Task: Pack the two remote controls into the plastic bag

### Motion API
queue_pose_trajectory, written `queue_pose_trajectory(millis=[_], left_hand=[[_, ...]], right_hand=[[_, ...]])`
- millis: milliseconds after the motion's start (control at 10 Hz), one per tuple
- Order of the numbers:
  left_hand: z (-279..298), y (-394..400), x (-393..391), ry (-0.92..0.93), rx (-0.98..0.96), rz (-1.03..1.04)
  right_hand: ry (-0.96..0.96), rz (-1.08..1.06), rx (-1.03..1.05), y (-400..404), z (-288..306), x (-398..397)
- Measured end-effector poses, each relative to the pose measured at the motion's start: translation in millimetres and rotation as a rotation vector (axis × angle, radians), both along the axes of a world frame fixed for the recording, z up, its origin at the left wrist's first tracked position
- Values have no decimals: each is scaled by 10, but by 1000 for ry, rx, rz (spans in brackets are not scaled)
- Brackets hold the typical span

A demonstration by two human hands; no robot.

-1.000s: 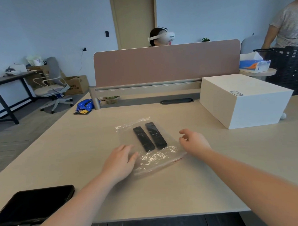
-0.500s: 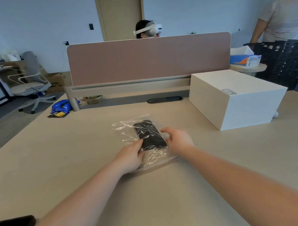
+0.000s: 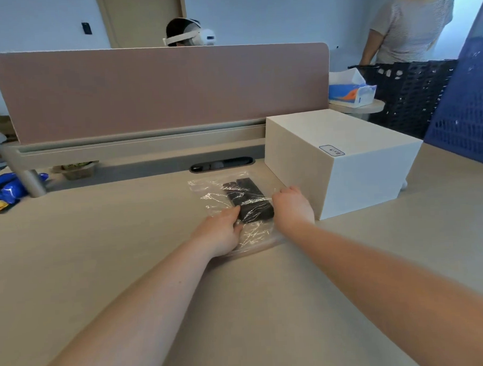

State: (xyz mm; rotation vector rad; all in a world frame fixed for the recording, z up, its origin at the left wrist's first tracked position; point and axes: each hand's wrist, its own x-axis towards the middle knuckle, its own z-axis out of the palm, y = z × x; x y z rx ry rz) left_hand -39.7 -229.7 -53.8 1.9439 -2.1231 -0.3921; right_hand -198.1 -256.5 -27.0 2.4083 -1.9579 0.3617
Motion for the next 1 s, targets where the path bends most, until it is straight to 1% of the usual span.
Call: queue_pose_trajectory(millis=[100, 400, 500, 600, 700, 900, 1000], left_hand=[[2, -199, -59, 0, 24, -13], [35, -524, -214, -19, 40, -35], [16, -518, -217, 9, 7, -35], [-38, -455, -171, 33, -57, -14], [-59, -318, -115, 1, -109, 18], [-127, 3, 24, -5, -119, 113], [-186, 135, 43, 4, -151, 145]], right_hand=[[51, -12, -10, -126, 13, -21], [118, -66, -19, -395, 67, -38], [180, -54, -39, -447, 26, -74], [199, -34, -42, -448, -25, -107], [175, -24, -51, -414, -65, -144], [29, 54, -77, -165, -76, -257], [-127, 57, -62, 47, -91, -370]])
